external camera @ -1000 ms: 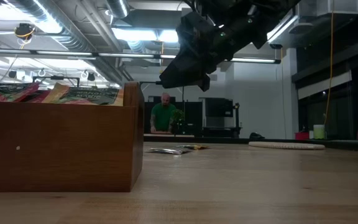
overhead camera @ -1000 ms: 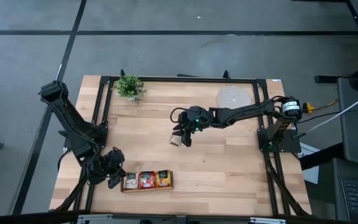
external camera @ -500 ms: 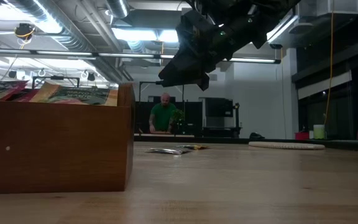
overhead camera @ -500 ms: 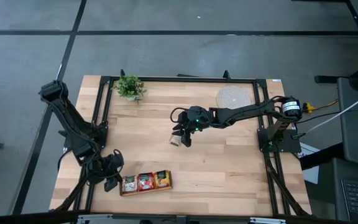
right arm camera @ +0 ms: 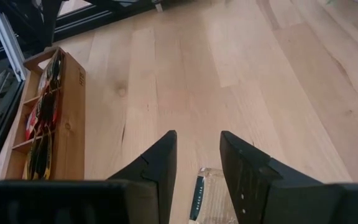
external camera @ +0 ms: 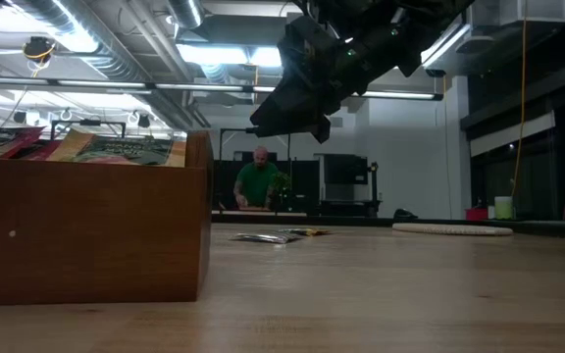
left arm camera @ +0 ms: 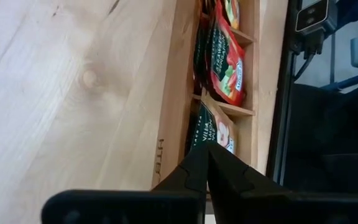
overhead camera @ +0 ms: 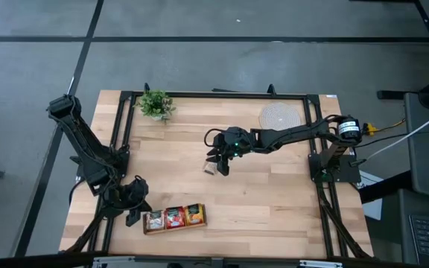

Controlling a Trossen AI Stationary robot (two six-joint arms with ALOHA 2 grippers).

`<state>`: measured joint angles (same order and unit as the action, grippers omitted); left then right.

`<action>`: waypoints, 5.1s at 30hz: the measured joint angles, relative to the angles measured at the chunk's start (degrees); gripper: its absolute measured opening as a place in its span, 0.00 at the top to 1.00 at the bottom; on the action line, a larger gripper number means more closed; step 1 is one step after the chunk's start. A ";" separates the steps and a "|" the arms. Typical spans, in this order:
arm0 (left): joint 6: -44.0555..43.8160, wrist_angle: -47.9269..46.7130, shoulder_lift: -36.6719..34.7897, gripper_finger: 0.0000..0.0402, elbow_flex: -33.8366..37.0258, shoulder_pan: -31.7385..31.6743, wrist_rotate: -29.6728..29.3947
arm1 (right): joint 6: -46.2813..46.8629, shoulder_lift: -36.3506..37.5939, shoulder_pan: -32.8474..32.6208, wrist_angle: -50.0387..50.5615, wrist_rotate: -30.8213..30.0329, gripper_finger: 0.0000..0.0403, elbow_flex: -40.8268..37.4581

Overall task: Pick & Place Tea
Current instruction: Put the brown tea bag into the left section of the wooden organizer, then move the wood organizer to the middle right of the table

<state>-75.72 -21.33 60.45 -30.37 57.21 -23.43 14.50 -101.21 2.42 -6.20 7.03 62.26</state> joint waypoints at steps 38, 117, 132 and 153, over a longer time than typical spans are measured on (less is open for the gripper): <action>-6.20 3.72 3.34 0.99 0.00 0.00 10.09 | 0.08 0.00 -0.23 -1.10 0.00 0.69 -0.04; 59.98 36.56 28.07 0.99 0.00 -38.43 21.15 | 19.98 10.57 -20.63 40.25 1.22 0.88 0.02; 67.24 44.42 27.26 0.99 0.00 -46.00 26.13 | 16.46 8.51 -21.83 18.67 3.22 0.88 0.04; 62.97 37.23 -3.96 0.99 0.00 -40.48 29.44 | 13.41 -12.96 -23.21 25.14 9.51 0.88 11.24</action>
<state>-12.75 15.90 56.49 -30.37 16.73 6.02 27.91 -114.17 -20.80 18.94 16.54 73.50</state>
